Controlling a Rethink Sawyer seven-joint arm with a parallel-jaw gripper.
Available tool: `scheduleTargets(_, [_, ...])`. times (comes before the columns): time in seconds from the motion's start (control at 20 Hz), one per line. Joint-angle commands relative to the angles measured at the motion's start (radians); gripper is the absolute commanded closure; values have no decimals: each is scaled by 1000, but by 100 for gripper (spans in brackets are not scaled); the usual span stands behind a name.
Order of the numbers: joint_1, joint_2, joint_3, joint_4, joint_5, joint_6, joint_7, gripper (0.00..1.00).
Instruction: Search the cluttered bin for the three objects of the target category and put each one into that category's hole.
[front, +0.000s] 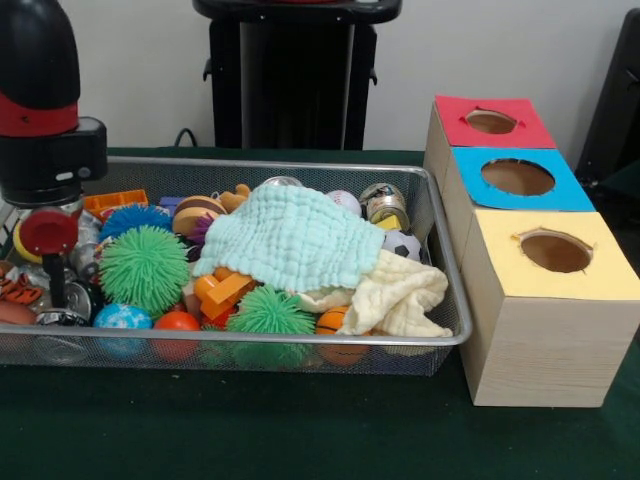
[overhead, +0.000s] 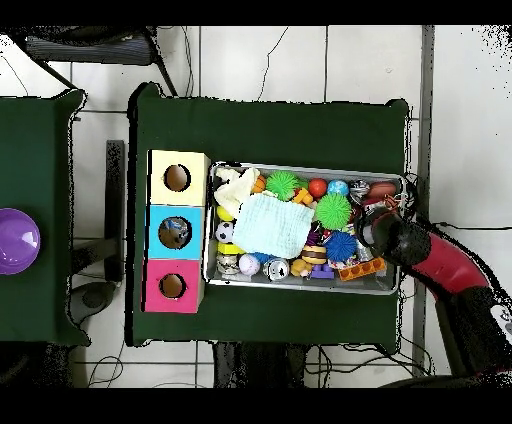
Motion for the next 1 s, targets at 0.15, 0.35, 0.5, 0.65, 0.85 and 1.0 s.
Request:
scheduleTargets(0.15, [33, 54, -45, 1, -6, 116, -6, 0])
scheduleTargets(0.35, [-12, 46, 6, 31, 9, 124, -45, 0])
scheduleTargets(0.5, [-23, 43, 17, 42, 20, 129, -42, 0])
scheduleTargets(0.65, [-11, 43, 2, 32, 31, 163, -35, 0])
scheduleTargets(0.85, [15, 49, -29, -3, 28, 206, -34, 0])
scheduleTargets(1.0, [28, 65, -44, -43, 12, 235, -51, 0])
